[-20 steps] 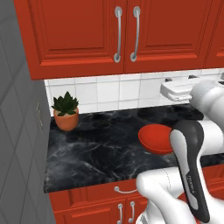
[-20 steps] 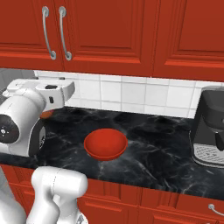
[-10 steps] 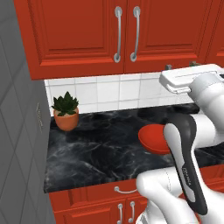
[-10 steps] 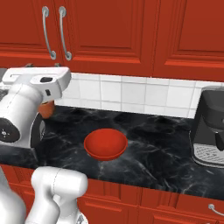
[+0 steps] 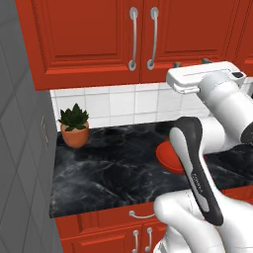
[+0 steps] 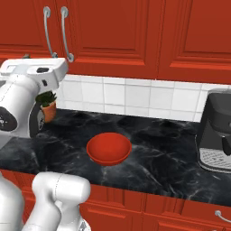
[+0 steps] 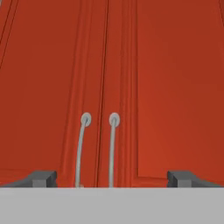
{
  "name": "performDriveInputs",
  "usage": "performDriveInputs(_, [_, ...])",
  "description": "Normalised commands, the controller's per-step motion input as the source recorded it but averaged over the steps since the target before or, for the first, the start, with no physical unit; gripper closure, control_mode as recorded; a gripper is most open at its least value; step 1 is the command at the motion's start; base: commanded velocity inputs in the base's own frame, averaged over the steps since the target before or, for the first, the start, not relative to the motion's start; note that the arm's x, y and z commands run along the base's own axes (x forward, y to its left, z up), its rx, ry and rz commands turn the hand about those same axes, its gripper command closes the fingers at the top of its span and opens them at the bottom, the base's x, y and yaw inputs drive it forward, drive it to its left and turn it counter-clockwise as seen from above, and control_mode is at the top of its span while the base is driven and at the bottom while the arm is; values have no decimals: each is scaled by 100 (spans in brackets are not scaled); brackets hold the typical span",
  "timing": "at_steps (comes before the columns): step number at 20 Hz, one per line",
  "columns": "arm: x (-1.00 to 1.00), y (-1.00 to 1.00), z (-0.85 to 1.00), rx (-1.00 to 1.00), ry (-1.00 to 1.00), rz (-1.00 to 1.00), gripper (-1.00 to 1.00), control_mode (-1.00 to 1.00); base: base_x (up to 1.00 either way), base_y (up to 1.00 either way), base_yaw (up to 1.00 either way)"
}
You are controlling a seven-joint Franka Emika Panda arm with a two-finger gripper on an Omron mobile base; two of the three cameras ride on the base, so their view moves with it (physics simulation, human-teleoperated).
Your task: Open the cabinet. Pick the orange and pear from the cabinet and place them into the bowl. Then close the cabinet.
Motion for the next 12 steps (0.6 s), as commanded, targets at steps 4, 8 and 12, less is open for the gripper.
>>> performDriveInputs(4, [73, 6, 1, 0, 3, -1, -100, -100, 0, 0, 0])
performDriveInputs(8, [84, 1, 0, 0, 13, -1, -100, -100, 0, 0, 0])
performDriveInputs(12, [89, 2, 0, 0, 13, -1, -100, -100, 0, 0, 0])
